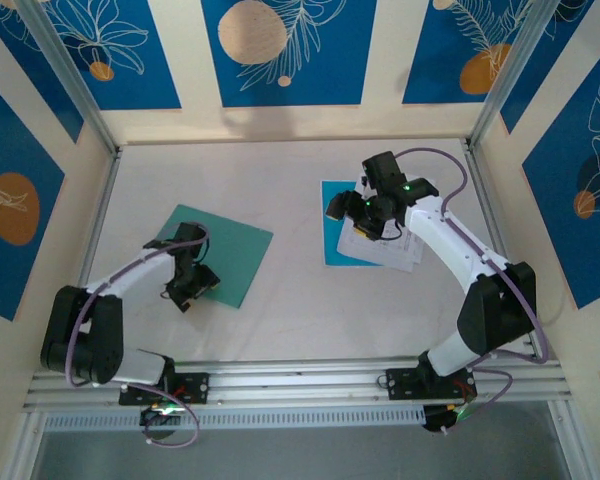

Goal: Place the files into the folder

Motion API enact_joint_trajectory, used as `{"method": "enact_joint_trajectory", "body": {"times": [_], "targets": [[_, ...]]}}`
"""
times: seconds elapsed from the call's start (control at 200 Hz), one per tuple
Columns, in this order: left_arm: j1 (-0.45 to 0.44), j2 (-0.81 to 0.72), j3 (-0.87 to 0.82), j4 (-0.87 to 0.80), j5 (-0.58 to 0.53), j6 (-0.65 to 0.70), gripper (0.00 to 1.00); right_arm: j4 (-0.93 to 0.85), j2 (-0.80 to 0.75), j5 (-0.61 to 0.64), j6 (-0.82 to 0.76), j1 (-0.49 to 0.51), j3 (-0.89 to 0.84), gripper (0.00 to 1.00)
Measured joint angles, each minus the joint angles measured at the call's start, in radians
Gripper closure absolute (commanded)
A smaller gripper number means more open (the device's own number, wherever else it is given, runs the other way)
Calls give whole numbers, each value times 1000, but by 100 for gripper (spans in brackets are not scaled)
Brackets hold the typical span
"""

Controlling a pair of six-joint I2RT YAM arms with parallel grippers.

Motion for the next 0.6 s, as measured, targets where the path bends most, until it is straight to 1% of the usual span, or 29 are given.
{"method": "enact_joint_trajectory", "body": {"times": [0.07, 0.095, 0.155, 0.215, 0.25, 0.325, 0.36, 0.51, 0.525, 0.6], "targets": [[0, 20, 3, 13, 0, 30, 39, -1, 0, -3, 0, 0, 0, 22], [0, 28, 8, 14, 1, 45, 43, -2, 0, -4, 0, 0, 0, 22], [-5, 49, 24, 17, 5, 71, 47, -3, 0, -7, 0, 0, 0, 22], [-11, 77, 48, 20, 5, 103, 49, -4, 0, -12, 1, 0, 0, 22], [-14, 93, 62, 19, 3, 122, 53, -4, 0, -15, 1, 0, 0, 22], [-24, 124, 92, 13, -9, 161, 59, -5, 0, -18, 8, 0, 0, 22], [-32, 137, 107, 13, -17, 185, 65, -7, 0, -19, 8, 0, 0, 22], [-64, 183, 160, 22, -50, 270, 80, -20, 0, -21, 8, 0, 0, 22], [-67, 188, 166, 21, -55, 286, 83, -21, 0, -22, 8, 0, 0, 22], [-78, 202, 187, 17, -74, 332, 88, -25, 1, -25, 8, 0, 0, 22]]}}
